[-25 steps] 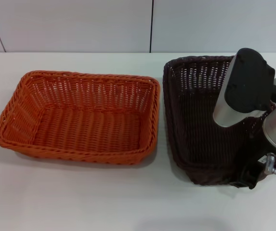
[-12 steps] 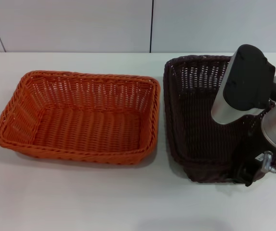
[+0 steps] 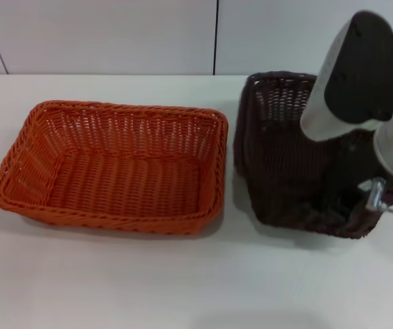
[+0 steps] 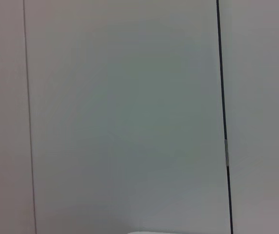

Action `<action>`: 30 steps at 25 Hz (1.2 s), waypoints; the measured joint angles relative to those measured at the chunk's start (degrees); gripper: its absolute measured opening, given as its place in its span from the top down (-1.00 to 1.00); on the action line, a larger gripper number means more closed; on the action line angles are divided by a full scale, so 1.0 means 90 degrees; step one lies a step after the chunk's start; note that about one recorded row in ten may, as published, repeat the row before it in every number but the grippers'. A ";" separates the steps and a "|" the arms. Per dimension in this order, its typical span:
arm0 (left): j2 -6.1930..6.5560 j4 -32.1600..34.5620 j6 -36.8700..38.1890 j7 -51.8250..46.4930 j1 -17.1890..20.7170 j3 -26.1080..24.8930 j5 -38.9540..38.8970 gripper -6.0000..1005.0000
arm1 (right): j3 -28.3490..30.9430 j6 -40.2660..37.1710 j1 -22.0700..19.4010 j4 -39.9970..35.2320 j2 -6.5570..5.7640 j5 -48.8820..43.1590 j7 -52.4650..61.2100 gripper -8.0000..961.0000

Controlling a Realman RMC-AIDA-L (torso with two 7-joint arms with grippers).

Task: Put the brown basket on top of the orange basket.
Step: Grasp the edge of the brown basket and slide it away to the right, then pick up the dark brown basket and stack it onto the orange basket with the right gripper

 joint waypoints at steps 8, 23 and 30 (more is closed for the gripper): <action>-0.0001 0.0052 0.0067 -0.0015 -0.0010 0.0063 -0.0006 -0.51 | -0.0066 -0.0065 0.0153 -0.0474 -0.0006 -0.0330 0.0232 0.70; 0.0000 0.0074 0.0086 -0.0042 -0.0007 0.0051 -0.0026 -0.51 | -0.1772 0.0539 0.0458 -0.1294 -0.0008 -0.1643 -0.0970 0.70; 0.0003 0.0205 0.0204 -0.0479 -0.0030 0.0003 -0.0043 -0.51 | -0.2417 0.1047 0.0261 -0.1464 0.0002 -0.1653 -0.2945 0.69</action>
